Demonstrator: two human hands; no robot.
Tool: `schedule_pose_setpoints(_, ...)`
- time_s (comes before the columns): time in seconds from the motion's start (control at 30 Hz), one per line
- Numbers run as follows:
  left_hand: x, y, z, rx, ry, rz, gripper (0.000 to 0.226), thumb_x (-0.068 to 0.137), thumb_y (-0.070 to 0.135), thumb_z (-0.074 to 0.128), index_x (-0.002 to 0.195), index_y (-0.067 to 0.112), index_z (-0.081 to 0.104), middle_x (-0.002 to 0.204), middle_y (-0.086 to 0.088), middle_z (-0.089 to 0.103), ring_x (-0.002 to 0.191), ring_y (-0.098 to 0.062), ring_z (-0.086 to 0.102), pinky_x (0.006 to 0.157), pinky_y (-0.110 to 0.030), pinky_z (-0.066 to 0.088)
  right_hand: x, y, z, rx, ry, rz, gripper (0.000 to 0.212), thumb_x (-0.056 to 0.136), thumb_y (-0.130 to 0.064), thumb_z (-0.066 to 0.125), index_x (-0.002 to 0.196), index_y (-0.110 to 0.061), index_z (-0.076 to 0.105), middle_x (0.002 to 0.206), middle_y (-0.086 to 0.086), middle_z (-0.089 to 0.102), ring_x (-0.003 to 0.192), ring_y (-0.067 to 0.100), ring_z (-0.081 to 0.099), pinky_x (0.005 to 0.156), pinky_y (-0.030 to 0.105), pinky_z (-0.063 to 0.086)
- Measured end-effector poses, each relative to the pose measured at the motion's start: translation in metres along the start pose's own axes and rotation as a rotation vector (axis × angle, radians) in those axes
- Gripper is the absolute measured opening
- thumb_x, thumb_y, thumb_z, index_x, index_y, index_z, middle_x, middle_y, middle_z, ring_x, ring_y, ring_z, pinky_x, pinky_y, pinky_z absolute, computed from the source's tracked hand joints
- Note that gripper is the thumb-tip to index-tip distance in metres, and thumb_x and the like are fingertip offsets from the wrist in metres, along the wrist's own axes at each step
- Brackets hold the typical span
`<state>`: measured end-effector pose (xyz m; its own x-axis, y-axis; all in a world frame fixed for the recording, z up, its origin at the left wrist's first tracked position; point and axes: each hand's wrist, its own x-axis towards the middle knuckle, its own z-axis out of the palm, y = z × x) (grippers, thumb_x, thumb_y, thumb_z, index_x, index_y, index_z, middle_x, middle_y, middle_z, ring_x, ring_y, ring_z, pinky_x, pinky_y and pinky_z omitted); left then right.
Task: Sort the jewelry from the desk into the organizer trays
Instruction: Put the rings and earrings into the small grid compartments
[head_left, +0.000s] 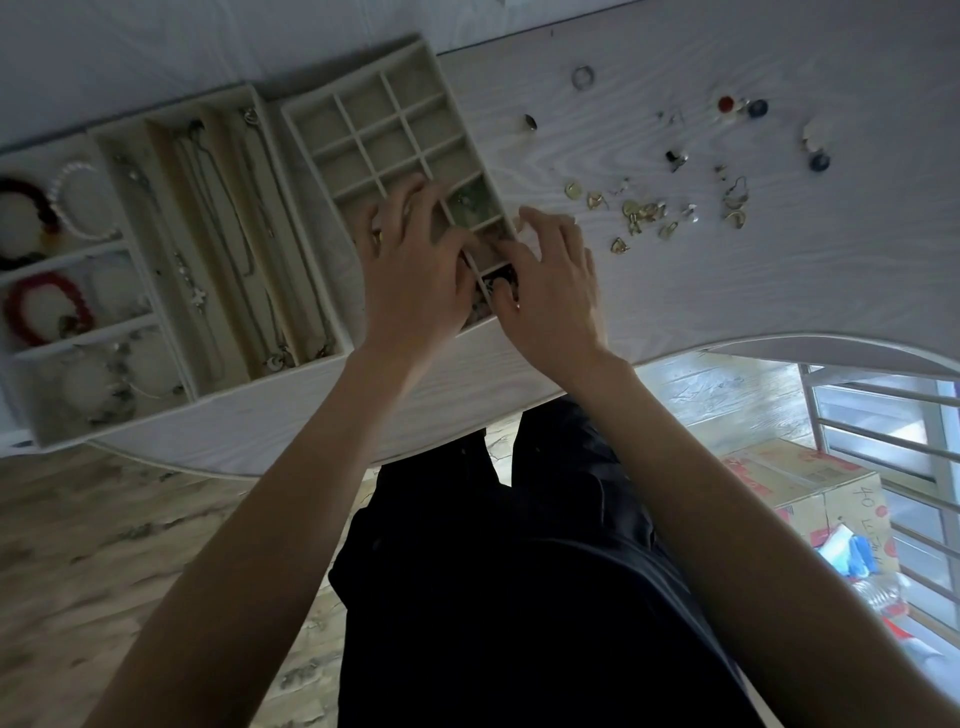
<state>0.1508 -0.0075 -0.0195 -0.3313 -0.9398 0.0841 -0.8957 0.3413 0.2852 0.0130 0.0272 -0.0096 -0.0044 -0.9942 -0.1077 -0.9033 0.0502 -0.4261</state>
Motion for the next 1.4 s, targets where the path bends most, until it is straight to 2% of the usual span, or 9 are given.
schedule_pose_setpoints(0.1, 0.001, -0.004, -0.001, -0.047, 0.049, -0.035, 0.018, 0.082, 0.021, 0.054, 0.09, 0.019, 0.07, 0.133, -0.004, 0.054, 0.129, -0.027, 0.04, 0.106, -0.045, 0.024, 0.004, -0.005, -0.003, 0.128, -0.004, 0.101, 0.027, 0.081, -0.017, 0.052, 0.099, -0.005, 0.069, 0.137, 0.016, 0.046, 0.129, 0.033, 0.036, 0.099, 0.044, 0.035)
schedule_pose_setpoints(0.23, -0.002, -0.007, -0.001, -0.072, 0.028, -0.06, 0.019, 0.081, 0.024, 0.056, 0.094, 0.021, 0.069, 0.133, -0.003, 0.054, 0.127, -0.028, 0.038, 0.105, -0.046, 0.026, 0.004, -0.003, -0.001, 0.027, -0.019, 0.031, 0.03, 0.078, -0.017, 0.05, 0.101, -0.006, 0.066, 0.136, 0.019, 0.046, 0.125, 0.036, 0.039, 0.094, 0.048, 0.039)
schedule_pose_setpoints(0.5, 0.002, -0.008, -0.005, -0.096, -0.02, -0.045, 0.016, 0.081, 0.024, 0.061, 0.094, 0.022, 0.069, 0.135, -0.004, 0.052, 0.128, -0.03, 0.039, 0.105, -0.043, 0.024, 0.004, -0.003, -0.002, 0.064, -0.019, 0.053, 0.03, 0.076, -0.017, 0.051, 0.097, -0.006, 0.068, 0.135, 0.018, 0.047, 0.126, 0.036, 0.039, 0.093, 0.048, 0.039)
schedule_pose_setpoints(0.63, 0.002, -0.007, -0.005, -0.057, -0.013, -0.027, 0.015, 0.081, 0.023, 0.058, 0.09, 0.021, 0.07, 0.132, -0.003, 0.054, 0.126, -0.029, 0.041, 0.103, -0.042, 0.026, 0.009, -0.002, 0.003, 0.087, -0.082, 0.07, 0.033, 0.079, -0.015, 0.055, 0.109, -0.009, 0.065, 0.143, 0.016, 0.037, 0.132, 0.035, 0.028, 0.1, 0.047, 0.033)
schedule_pose_setpoints(0.8, 0.0, -0.009, -0.003, -0.081, -0.012, -0.062, 0.015, 0.079, 0.026, 0.065, 0.093, 0.022, 0.068, 0.133, 0.0, 0.054, 0.126, -0.029, 0.042, 0.102, -0.044, 0.033, 0.015, 0.002, 0.003, 0.158, -0.117, 0.094, 0.031, 0.08, -0.018, 0.056, 0.108, -0.01, 0.066, 0.144, 0.015, 0.034, 0.133, 0.035, 0.024, 0.101, 0.048, 0.03)
schedule_pose_setpoints(0.93, 0.001, -0.011, -0.003, -0.127, -0.032, -0.103, 0.018, 0.078, 0.028, 0.066, 0.095, 0.021, 0.067, 0.135, -0.001, 0.052, 0.127, -0.031, 0.041, 0.103, -0.046, 0.032, 0.02, 0.008, -0.001, 0.073, 0.052, -0.02, 0.021, 0.082, -0.02, 0.052, 0.086, -0.009, 0.069, 0.131, 0.019, 0.051, 0.123, 0.041, 0.041, 0.093, 0.053, 0.041)
schedule_pose_setpoints(1.1, 0.004, -0.013, -0.004, -0.101, -0.066, -0.123, 0.025, 0.079, 0.03, 0.066, 0.101, 0.019, 0.066, 0.136, -0.003, 0.05, 0.129, -0.032, 0.039, 0.105, -0.045, 0.029, 0.02, 0.006, -0.005, -0.033, 0.091, -0.213, 0.027, 0.087, -0.025, 0.046, 0.092, -0.017, 0.071, 0.13, 0.018, 0.053, 0.124, 0.04, 0.044, 0.097, 0.05, 0.04)
schedule_pose_setpoints(1.23, 0.005, -0.012, -0.006, -0.081, -0.06, -0.106, 0.022, 0.078, 0.028, 0.068, 0.097, 0.019, 0.066, 0.135, -0.004, 0.051, 0.128, -0.034, 0.04, 0.104, -0.046, 0.03, 0.021, 0.014, -0.012, -0.118, 0.202, -0.237, 0.023, 0.09, -0.02, 0.05, 0.077, -0.007, 0.064, 0.123, 0.021, 0.058, 0.117, 0.042, 0.051, 0.091, 0.052, 0.045)
schedule_pose_setpoints(1.4, 0.007, -0.012, -0.007, -0.084, -0.06, -0.099, 0.02, 0.079, 0.028, 0.067, 0.096, 0.018, 0.067, 0.135, -0.004, 0.051, 0.128, -0.033, 0.04, 0.105, -0.046, 0.031, 0.018, 0.011, -0.007, -0.144, 0.194, -0.29, 0.024, 0.09, -0.017, 0.045, 0.093, -0.006, 0.067, 0.123, 0.019, 0.059, 0.117, 0.039, 0.051, 0.093, 0.047, 0.045)
